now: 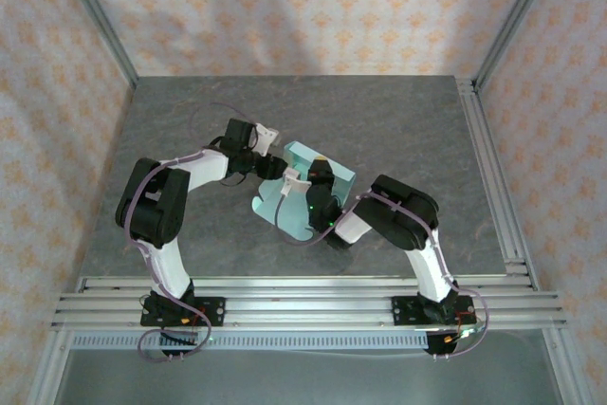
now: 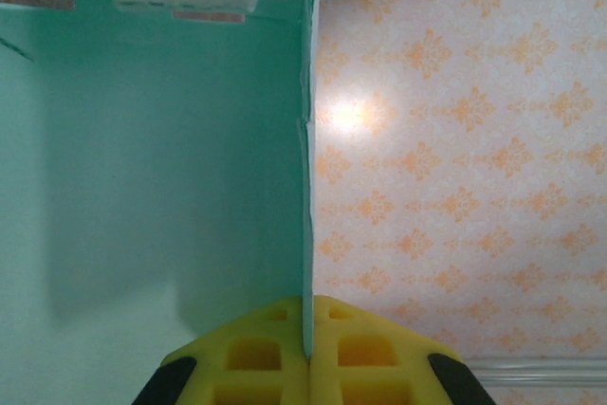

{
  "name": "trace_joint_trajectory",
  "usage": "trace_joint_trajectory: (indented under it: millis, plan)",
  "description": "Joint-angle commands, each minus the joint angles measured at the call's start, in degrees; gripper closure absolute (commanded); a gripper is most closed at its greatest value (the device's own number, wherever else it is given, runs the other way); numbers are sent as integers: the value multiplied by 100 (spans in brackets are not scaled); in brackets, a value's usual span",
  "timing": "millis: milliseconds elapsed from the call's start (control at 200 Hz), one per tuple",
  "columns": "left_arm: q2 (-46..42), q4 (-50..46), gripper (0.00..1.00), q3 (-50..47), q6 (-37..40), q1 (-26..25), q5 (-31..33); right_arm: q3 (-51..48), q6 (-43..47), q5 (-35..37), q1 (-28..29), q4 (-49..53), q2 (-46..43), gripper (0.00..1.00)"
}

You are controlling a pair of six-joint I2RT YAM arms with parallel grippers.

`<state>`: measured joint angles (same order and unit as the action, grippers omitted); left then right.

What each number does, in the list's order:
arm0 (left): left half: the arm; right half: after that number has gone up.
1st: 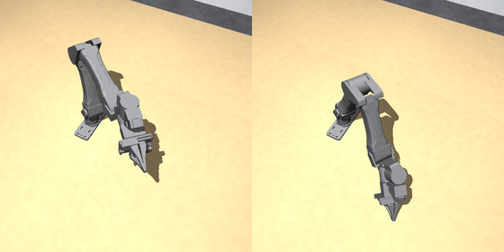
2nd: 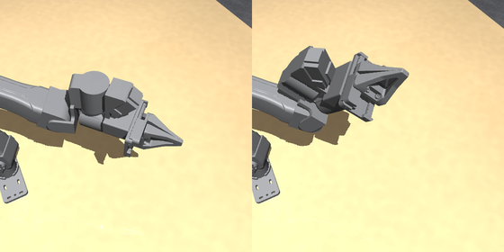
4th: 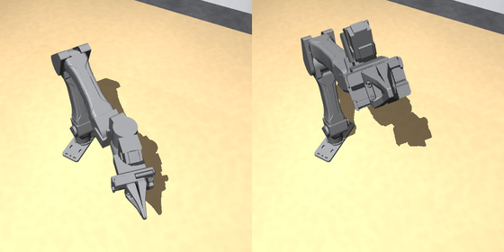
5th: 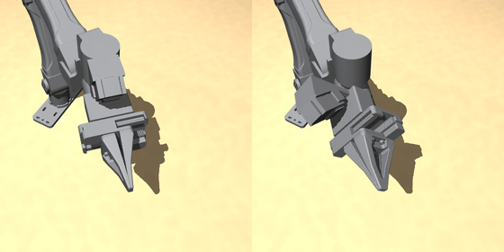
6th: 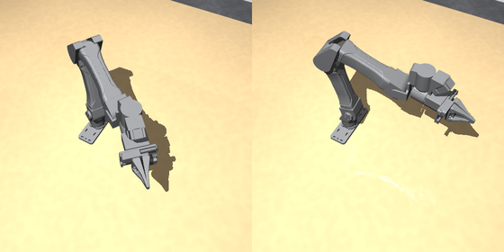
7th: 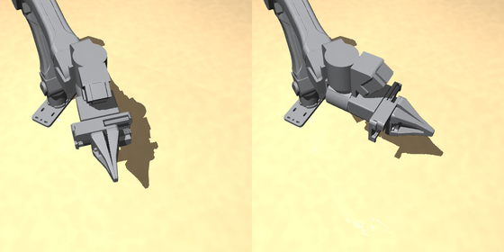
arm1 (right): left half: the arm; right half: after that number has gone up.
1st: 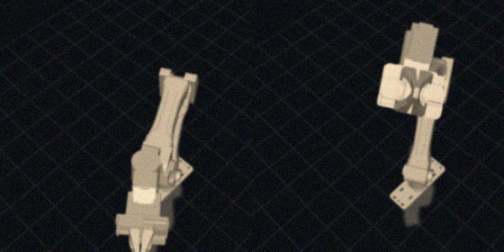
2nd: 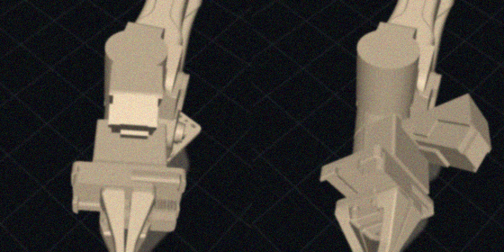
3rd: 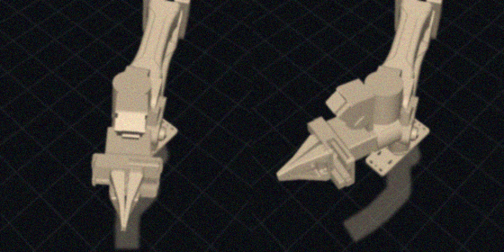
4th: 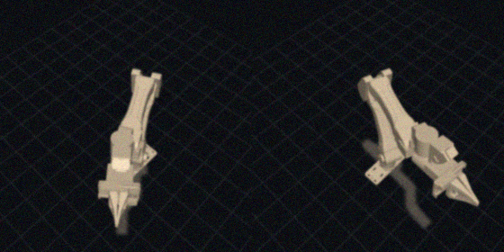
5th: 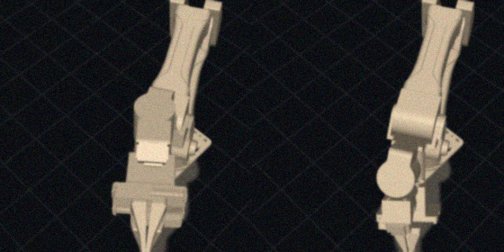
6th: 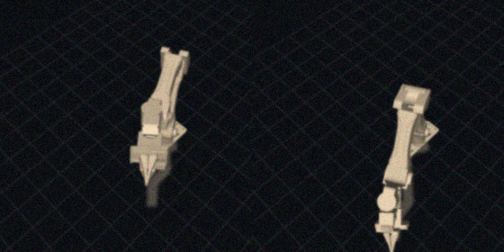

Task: Fold the paper box

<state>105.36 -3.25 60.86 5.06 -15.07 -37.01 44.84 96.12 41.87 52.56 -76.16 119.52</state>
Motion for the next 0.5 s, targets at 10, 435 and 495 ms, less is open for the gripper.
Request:
trace_joint_trajectory:
  millis: [10, 435, 495]
  plan:
    - [-115, -196, 47, 104, 231, -131, 230, -197, -50, -70, 68, 282, -50, 100]
    - [171, -515, 50, 471, 407, -461, 634, -318, -1253, -632, 79, 2115, -902, 100]
    - [201, -519, 50, 486, 382, -463, 642, -318, -1563, -791, 79, 2667, -1138, 100]
